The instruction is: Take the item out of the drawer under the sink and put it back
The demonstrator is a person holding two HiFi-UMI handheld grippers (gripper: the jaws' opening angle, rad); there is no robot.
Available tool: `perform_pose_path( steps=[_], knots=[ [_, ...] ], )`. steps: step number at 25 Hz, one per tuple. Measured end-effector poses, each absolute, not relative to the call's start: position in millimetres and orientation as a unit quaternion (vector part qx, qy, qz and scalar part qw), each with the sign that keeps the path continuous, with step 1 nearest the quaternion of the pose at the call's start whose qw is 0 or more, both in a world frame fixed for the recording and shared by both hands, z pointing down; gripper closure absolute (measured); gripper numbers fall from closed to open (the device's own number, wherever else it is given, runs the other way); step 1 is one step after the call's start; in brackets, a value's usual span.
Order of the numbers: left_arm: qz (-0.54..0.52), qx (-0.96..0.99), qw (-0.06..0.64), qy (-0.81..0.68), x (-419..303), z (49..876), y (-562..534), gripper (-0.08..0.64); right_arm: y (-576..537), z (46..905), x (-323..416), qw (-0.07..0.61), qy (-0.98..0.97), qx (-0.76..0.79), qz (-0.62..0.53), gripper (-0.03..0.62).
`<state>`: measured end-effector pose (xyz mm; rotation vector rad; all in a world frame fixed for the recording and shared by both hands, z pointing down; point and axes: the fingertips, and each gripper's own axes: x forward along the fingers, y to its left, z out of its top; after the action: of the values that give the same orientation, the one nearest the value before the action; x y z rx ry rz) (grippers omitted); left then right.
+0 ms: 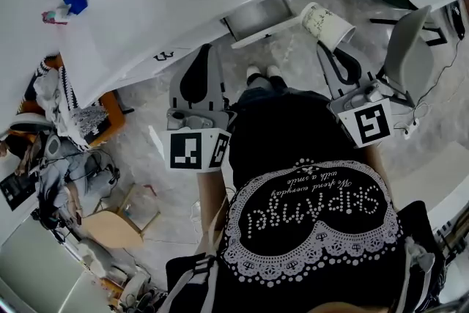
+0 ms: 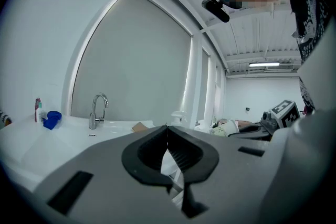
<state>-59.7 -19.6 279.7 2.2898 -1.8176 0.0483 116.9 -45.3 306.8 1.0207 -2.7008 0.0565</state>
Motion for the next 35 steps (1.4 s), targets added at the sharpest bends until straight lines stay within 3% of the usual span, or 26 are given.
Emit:
perform_pose_path(
  steps=[5, 16, 22, 35],
  knots=[
    [0.027, 0.789, 0.102, -0.606, -52, 275, -21, 0.554, -45, 306, 110, 0.127, -0.931, 0.342, 0.014, 0.568],
    [0.02, 0.756, 0.124, -0.642, -128, 283, -2, 0.554, -39, 316, 45, 0.162, -0.939, 0.304, -0.005, 0.568],
    [0.029, 0.752, 0.133, -0.645, -148, 293, 9, 0.554, -34, 341, 32, 0.29, -0.913, 0.266, -0.112, 0.568],
    [0.021, 0.758, 0.14, -0.636, -150, 296, 2, 0.554, -53, 388, 37, 0.4, -0.857, 0.217, -0.243, 0.568]
  ],
)
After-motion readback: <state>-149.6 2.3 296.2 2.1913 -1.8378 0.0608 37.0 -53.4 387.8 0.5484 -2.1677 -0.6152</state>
